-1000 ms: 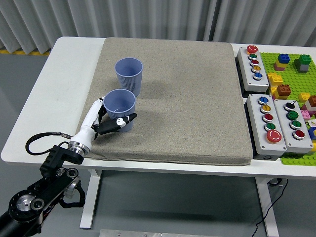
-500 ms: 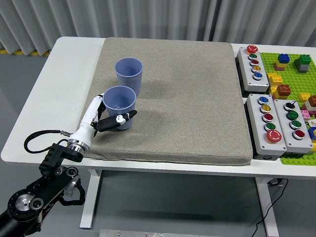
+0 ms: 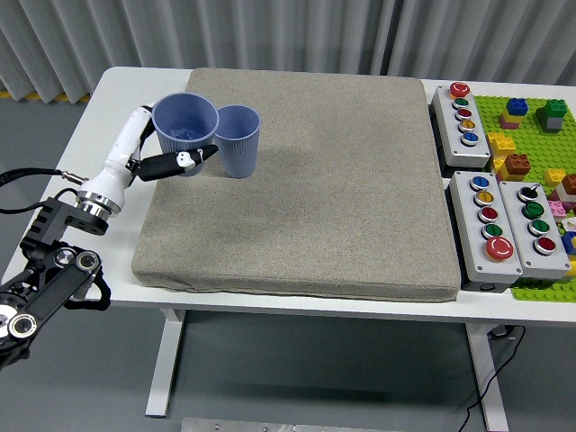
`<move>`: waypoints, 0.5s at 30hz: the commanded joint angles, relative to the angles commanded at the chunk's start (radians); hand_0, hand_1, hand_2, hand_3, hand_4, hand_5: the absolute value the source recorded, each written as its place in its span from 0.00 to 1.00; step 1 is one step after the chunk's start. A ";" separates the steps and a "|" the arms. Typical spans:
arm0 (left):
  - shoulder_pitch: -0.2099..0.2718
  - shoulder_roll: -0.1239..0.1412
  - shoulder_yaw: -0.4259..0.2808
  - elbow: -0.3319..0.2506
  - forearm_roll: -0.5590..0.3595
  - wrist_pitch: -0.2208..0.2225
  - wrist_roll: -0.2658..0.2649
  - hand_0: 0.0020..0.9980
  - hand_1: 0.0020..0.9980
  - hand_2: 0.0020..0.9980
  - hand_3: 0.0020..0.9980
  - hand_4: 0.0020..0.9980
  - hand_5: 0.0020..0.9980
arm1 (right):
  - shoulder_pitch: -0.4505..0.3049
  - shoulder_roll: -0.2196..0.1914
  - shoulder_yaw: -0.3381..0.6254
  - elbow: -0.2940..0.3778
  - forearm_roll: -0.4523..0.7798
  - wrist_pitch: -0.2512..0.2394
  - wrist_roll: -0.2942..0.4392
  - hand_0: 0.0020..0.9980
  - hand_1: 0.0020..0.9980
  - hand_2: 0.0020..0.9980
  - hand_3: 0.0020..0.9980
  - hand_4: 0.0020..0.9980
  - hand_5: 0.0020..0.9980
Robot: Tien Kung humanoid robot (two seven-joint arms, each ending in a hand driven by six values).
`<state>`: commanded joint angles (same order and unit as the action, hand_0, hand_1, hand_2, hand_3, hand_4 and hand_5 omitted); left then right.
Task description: Pick cup pour cup place
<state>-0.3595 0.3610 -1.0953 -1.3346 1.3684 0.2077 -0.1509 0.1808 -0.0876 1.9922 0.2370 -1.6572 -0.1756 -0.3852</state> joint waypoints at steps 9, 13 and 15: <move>-0.067 0.027 0.041 0.035 -0.021 -0.001 -0.002 0.59 0.53 0.50 0.51 0.88 0.23 | 0.002 0.000 -0.001 0.001 0.000 -0.003 -0.004 0.64 0.60 0.51 0.58 0.00 0.00; -0.071 0.026 0.049 0.037 -0.017 -0.002 -0.002 0.54 0.52 0.50 0.51 0.87 0.22 | 0.001 0.001 0.000 0.002 -0.005 -0.002 -0.006 0.64 0.60 0.51 0.58 0.00 0.00; -0.072 0.027 0.051 0.038 -0.018 -0.002 -0.002 0.54 0.52 0.50 0.51 0.87 0.22 | 0.000 0.001 0.001 0.002 -0.005 -0.001 -0.007 0.64 0.60 0.51 0.58 0.00 0.00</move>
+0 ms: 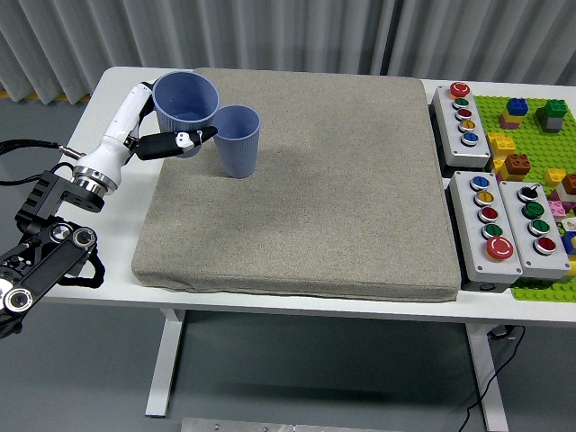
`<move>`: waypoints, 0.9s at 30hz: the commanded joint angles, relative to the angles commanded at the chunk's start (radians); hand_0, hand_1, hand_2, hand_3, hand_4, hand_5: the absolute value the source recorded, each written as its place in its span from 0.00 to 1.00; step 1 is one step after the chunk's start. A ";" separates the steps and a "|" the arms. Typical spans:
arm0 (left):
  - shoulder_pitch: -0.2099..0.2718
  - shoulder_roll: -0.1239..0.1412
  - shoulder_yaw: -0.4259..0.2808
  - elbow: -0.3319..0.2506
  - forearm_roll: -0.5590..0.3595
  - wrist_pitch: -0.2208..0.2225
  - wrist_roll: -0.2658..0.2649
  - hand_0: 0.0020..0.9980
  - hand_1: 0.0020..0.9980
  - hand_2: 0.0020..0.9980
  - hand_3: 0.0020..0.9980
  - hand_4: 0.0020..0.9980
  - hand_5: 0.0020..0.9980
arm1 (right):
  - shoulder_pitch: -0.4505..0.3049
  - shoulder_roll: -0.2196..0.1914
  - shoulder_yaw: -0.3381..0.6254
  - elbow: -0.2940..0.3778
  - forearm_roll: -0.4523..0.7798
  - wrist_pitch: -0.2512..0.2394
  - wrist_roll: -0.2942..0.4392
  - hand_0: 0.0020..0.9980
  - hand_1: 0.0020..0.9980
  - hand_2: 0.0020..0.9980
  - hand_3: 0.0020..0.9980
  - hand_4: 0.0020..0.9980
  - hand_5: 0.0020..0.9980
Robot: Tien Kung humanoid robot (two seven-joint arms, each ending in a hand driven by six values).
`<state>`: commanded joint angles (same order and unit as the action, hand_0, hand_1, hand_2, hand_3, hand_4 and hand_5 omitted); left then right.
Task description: Pick cup pour cup place
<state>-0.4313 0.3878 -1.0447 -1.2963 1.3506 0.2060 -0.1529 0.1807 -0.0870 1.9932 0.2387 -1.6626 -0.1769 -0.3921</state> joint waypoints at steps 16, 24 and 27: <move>-0.141 0.061 0.108 0.094 0.038 -0.014 0.023 0.49 0.51 0.51 0.51 0.85 0.19 | 0.004 -0.002 -0.006 0.000 0.009 0.000 0.000 0.64 0.60 0.51 0.58 0.00 0.00; -0.247 0.092 0.176 0.161 0.080 -0.036 0.045 0.50 0.50 0.51 0.51 0.85 0.19 | 0.012 -0.006 -0.010 0.000 0.018 -0.002 0.001 0.64 0.60 0.51 0.58 0.00 0.00; -0.273 0.097 0.199 0.170 0.110 -0.046 0.059 0.49 0.50 0.51 0.51 0.85 0.19 | 0.014 -0.006 -0.012 0.000 0.022 -0.002 0.001 0.64 0.60 0.51 0.58 0.00 0.00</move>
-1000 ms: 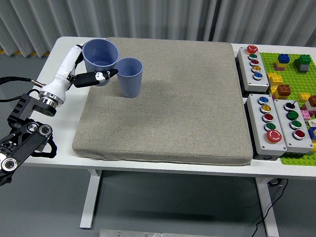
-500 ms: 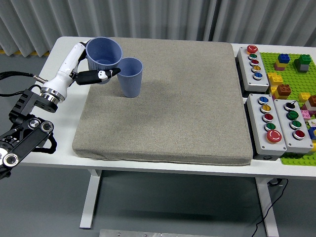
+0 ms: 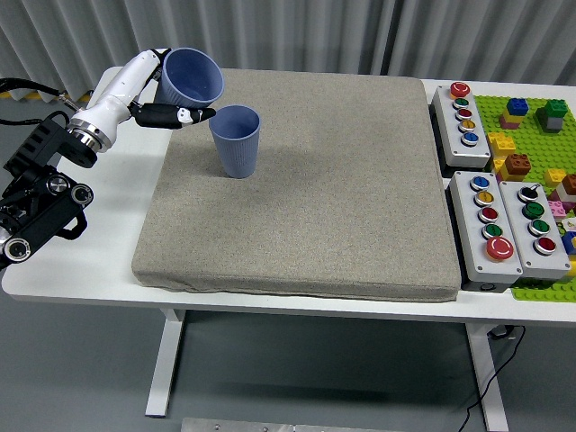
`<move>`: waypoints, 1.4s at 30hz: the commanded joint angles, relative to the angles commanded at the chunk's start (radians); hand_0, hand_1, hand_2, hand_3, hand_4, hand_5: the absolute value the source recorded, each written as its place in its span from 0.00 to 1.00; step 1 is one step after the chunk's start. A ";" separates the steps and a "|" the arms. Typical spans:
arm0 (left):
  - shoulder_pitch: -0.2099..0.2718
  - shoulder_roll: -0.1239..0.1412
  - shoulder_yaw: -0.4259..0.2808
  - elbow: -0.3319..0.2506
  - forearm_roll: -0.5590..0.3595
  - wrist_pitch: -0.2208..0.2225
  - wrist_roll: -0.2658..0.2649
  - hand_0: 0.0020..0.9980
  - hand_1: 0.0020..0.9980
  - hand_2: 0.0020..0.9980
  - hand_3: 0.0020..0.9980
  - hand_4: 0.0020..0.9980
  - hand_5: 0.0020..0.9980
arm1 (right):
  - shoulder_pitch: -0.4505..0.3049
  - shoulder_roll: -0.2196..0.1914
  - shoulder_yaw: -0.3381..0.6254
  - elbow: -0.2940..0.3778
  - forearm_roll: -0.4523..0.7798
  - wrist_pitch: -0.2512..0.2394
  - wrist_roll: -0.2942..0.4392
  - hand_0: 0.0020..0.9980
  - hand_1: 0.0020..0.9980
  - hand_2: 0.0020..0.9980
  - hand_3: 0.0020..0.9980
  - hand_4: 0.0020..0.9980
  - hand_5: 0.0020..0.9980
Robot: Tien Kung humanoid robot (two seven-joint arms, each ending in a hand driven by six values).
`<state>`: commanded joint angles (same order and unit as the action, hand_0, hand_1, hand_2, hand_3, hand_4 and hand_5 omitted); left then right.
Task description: Pick cup pour cup place
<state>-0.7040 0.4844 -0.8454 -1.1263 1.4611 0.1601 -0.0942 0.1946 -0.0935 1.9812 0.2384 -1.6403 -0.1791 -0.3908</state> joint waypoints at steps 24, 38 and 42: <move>-0.193 0.008 0.177 0.112 0.212 -0.069 0.057 0.51 0.50 0.50 0.51 0.84 0.19 | 0.014 -0.006 -0.012 0.000 0.021 -0.005 0.000 0.64 0.60 0.51 0.58 0.00 0.00; -0.233 -0.003 0.219 0.143 0.370 -0.110 0.082 0.51 0.50 0.50 0.51 0.84 0.20 | 0.014 -0.006 -0.015 0.000 0.027 -0.007 0.000 0.64 0.60 0.51 0.58 0.00 0.00; -0.242 -0.005 0.225 0.152 0.417 -0.117 0.084 0.51 0.50 0.50 0.51 0.84 0.20 | 0.014 -0.007 -0.016 0.000 0.028 -0.007 0.000 0.64 0.60 0.51 0.58 0.00 0.00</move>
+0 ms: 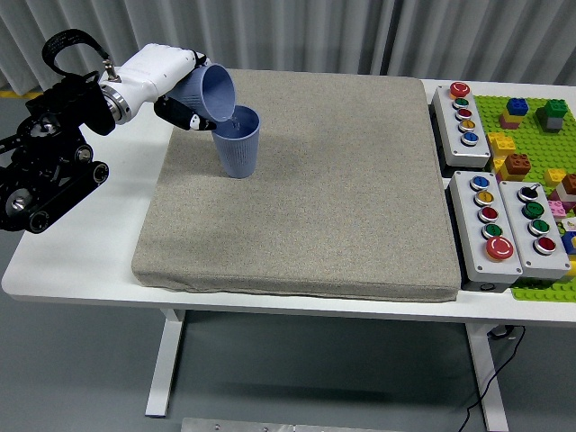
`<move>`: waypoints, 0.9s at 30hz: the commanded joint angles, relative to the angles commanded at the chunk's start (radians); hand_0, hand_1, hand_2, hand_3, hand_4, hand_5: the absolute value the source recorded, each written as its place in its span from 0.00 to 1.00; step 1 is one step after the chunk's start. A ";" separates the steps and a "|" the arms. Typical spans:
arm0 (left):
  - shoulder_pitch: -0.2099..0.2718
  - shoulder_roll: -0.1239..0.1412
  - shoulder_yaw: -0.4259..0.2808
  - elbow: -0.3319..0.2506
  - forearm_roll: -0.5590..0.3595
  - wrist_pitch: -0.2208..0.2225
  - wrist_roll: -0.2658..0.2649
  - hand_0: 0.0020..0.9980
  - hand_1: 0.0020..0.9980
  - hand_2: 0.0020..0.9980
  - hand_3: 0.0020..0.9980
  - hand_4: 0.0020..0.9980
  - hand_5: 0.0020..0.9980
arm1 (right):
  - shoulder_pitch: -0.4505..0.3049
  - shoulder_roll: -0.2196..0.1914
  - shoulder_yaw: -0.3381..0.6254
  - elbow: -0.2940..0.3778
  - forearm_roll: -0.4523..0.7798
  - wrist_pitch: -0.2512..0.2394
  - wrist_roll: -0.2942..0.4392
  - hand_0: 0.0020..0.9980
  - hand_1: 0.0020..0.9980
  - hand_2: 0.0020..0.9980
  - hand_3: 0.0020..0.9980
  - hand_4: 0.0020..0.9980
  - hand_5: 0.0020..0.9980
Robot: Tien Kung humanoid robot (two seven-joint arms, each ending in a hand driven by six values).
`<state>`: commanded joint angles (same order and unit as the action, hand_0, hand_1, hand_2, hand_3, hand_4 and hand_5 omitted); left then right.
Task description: Pick cup pour cup place
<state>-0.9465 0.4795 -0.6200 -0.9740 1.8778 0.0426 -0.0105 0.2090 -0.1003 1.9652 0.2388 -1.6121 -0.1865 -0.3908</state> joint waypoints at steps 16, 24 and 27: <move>-0.026 0.004 0.036 -0.002 0.070 -0.015 0.010 0.51 0.50 0.50 0.51 0.84 0.20 | -0.005 0.000 -0.002 0.000 -0.002 0.001 -0.001 0.64 0.60 0.51 0.58 0.00 0.00; -0.043 0.007 0.057 -0.004 0.100 -0.023 0.018 0.51 0.49 0.50 0.51 0.84 0.21 | -0.008 0.000 -0.003 0.001 -0.002 0.000 -0.001 0.64 0.60 0.51 0.58 0.00 0.00; -0.049 0.008 0.061 -0.006 0.105 -0.026 0.021 0.51 0.49 0.50 0.51 0.84 0.21 | -0.008 0.000 -0.005 0.000 0.000 0.000 -0.001 0.64 0.60 0.51 0.58 0.00 0.00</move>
<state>-0.9953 0.4880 -0.5595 -0.9796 1.9828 0.0167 0.0103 0.2014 -0.1008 1.9602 0.2390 -1.6123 -0.1861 -0.3916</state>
